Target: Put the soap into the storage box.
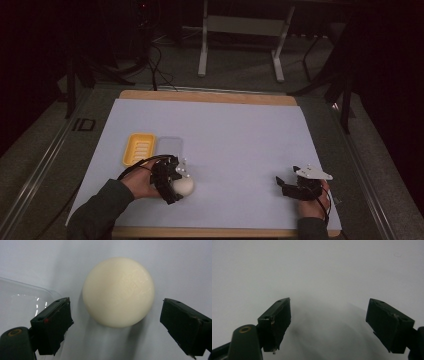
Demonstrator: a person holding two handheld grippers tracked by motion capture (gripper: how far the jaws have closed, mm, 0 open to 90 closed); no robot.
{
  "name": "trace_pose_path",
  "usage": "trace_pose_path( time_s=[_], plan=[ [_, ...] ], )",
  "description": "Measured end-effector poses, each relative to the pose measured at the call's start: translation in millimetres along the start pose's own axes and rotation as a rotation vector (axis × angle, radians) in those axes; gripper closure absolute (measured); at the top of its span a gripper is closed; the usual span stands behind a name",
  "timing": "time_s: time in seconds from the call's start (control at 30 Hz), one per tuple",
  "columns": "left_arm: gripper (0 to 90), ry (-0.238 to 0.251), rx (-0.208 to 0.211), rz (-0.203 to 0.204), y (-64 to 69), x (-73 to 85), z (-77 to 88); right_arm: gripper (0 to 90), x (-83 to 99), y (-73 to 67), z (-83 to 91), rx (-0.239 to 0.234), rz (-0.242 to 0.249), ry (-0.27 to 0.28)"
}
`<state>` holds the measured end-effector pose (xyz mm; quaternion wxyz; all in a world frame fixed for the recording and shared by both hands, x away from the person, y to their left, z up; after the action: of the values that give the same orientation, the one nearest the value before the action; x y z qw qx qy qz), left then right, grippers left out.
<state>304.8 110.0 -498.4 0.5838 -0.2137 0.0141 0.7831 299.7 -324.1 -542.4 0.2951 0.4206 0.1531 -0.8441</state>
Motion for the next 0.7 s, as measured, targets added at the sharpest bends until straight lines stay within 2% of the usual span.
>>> trace_pose_path(
  time_s=[0.7],
  plan=[
    [9.0,-0.046,0.024,-0.047,1.3,-12.9,-12.2,20.0,0.0,0.0,-0.1,-0.002,0.000,-0.001]
  ],
)
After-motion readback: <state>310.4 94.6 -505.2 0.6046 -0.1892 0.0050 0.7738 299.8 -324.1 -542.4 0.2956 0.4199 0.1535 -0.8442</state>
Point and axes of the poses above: each handheld gripper's, and its own axes: z roughly backward along the jaws, x roughly out of its underside, y roughly to its right, the point moved 1 cm from there along -z, roughly forward along the jaws, and after that the axes turned 10 degrees about -x, right-handed, at the moved point
